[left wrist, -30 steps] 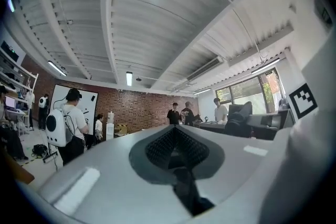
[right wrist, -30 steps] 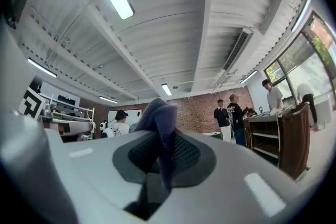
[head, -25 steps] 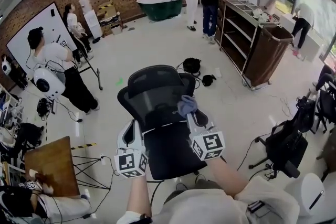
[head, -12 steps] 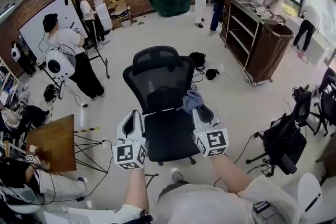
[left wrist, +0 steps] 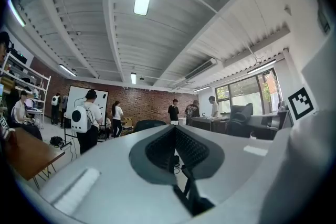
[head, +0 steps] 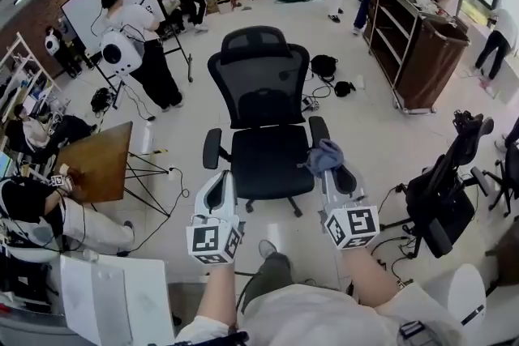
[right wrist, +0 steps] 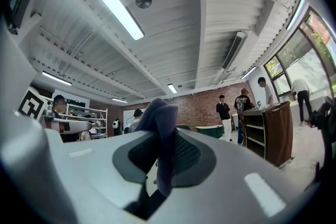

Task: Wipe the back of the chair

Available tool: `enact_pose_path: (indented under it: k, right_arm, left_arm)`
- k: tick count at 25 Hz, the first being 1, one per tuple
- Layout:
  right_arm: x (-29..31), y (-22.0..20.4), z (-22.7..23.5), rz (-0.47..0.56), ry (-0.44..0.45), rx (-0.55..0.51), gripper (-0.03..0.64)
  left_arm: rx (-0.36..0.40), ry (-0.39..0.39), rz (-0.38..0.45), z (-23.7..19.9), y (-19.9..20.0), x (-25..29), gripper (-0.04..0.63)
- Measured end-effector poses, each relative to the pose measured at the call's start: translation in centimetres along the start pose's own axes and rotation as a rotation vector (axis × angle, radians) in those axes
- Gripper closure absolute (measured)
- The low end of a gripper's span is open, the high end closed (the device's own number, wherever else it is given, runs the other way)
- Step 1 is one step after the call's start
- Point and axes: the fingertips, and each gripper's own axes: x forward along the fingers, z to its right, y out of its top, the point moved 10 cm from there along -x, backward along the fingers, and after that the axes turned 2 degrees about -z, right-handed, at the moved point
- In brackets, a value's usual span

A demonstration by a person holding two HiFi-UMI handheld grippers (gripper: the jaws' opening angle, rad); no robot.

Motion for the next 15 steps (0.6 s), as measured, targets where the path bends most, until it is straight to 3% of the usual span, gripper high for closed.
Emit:
enact_pose_path:
  k: [15]
  right_arm:
    - [-4.4,4.9,-5.2,0.014,0.007,0.002,0.572]
  left_arm:
    - [0.007,0.007,0.046,1.7,5.6,-7.7,0.541]
